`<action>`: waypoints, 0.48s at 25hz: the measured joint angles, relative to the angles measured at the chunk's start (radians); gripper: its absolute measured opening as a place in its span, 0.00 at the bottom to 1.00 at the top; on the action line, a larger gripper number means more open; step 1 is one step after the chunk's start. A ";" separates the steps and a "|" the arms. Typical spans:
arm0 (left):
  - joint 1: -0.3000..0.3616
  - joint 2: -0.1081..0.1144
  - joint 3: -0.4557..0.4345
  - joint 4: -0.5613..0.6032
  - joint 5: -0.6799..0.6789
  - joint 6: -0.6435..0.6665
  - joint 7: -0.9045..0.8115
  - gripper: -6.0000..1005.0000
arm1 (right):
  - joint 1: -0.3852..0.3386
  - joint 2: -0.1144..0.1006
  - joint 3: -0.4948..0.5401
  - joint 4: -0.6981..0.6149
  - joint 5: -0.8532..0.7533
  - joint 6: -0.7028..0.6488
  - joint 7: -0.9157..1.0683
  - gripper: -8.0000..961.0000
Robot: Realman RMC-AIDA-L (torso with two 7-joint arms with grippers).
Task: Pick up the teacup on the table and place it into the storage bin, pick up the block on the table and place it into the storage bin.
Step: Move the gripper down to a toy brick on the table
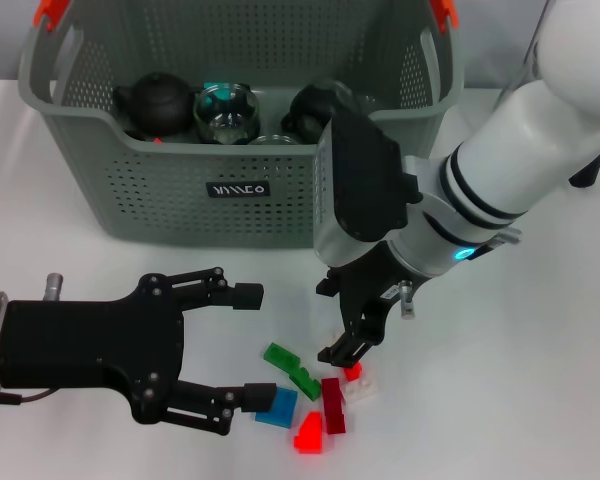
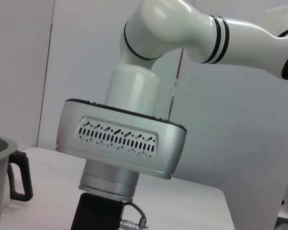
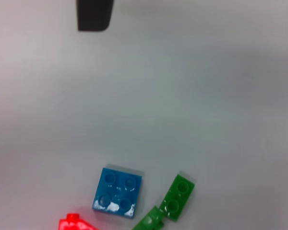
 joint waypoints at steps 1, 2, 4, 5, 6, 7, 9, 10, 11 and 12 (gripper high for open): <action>0.000 0.001 0.000 0.000 0.000 0.001 0.000 0.94 | 0.001 0.000 -0.008 0.002 0.004 0.010 0.004 0.92; -0.001 0.001 0.000 0.000 0.001 0.002 0.000 0.94 | 0.001 0.000 -0.020 0.004 0.007 0.023 0.008 0.92; -0.001 0.001 -0.001 -0.001 0.001 0.002 0.000 0.94 | 0.001 0.001 -0.042 0.006 0.010 0.044 0.016 0.92; -0.001 0.001 -0.001 -0.001 0.001 0.003 0.001 0.94 | -0.001 0.001 -0.052 0.006 0.012 0.054 0.019 0.92; -0.001 0.001 -0.002 -0.001 0.001 0.004 0.001 0.94 | -0.002 0.002 -0.060 0.007 0.013 0.062 0.021 0.92; -0.001 0.001 -0.002 -0.001 0.001 0.003 0.001 0.94 | -0.004 0.002 -0.066 0.008 0.014 0.070 0.021 0.92; -0.001 0.001 -0.002 -0.001 0.002 0.004 0.001 0.94 | -0.005 0.002 -0.074 0.014 0.014 0.082 0.021 0.92; -0.001 0.001 -0.003 -0.001 0.003 0.004 0.001 0.94 | -0.005 0.002 -0.076 0.020 0.015 0.087 0.021 0.90; -0.001 0.001 -0.005 -0.001 0.003 0.004 0.001 0.95 | -0.004 0.003 -0.077 0.025 0.015 0.092 0.022 0.89; -0.001 0.001 -0.007 -0.001 0.003 0.005 0.001 0.95 | -0.004 0.003 -0.077 0.029 0.015 0.096 0.022 0.87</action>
